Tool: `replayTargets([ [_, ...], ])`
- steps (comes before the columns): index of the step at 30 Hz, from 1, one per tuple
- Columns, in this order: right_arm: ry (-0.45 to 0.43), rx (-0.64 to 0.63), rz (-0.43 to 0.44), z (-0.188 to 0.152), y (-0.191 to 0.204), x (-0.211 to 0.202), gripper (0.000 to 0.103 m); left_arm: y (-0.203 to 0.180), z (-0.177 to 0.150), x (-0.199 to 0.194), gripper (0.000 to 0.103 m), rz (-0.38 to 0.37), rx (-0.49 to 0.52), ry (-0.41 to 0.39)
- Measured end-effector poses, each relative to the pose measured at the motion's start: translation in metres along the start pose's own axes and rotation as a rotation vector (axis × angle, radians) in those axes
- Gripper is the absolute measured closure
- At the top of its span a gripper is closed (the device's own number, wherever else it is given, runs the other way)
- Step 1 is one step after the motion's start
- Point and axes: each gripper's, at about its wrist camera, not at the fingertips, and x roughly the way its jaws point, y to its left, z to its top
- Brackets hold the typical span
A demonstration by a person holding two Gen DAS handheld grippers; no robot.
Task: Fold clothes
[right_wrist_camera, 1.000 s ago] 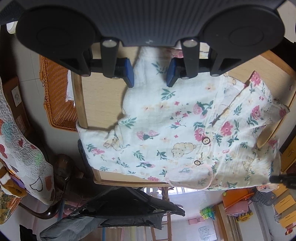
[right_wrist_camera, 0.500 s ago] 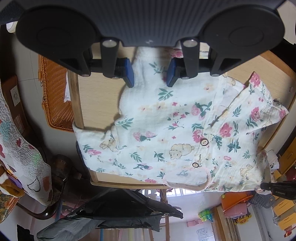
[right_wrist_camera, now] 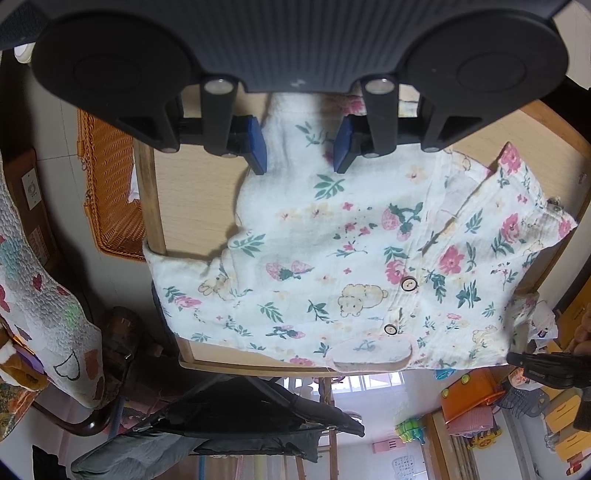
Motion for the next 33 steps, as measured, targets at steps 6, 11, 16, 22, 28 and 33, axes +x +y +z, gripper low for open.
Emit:
replayTargets([
  [6,0.003,-0.016,-0.007,0.000,0.003,0.000,0.061,0.014,-0.006,0.004,0.088,0.060,-0.037,0.000],
  [11,0.005,-0.026,-0.013,0.001,0.005,0.001,0.059,0.028,-0.012,0.000,0.088,0.058,-0.101,0.007],
  [16,0.005,-0.031,-0.018,0.001,0.006,0.001,0.059,0.032,-0.021,-0.011,0.088,0.009,-0.157,0.011],
  [22,0.004,-0.030,-0.023,0.000,0.006,0.000,0.059,0.021,-0.025,-0.041,0.087,-0.014,-0.171,-0.113],
  [28,-0.023,-0.014,-0.034,0.000,0.003,-0.006,0.059,0.016,-0.017,-0.067,0.046,0.013,-0.186,-0.223],
  [33,-0.066,0.002,-0.043,0.001,0.001,-0.014,0.059,0.000,-0.015,-0.082,0.046,-0.068,-0.141,-0.216],
])
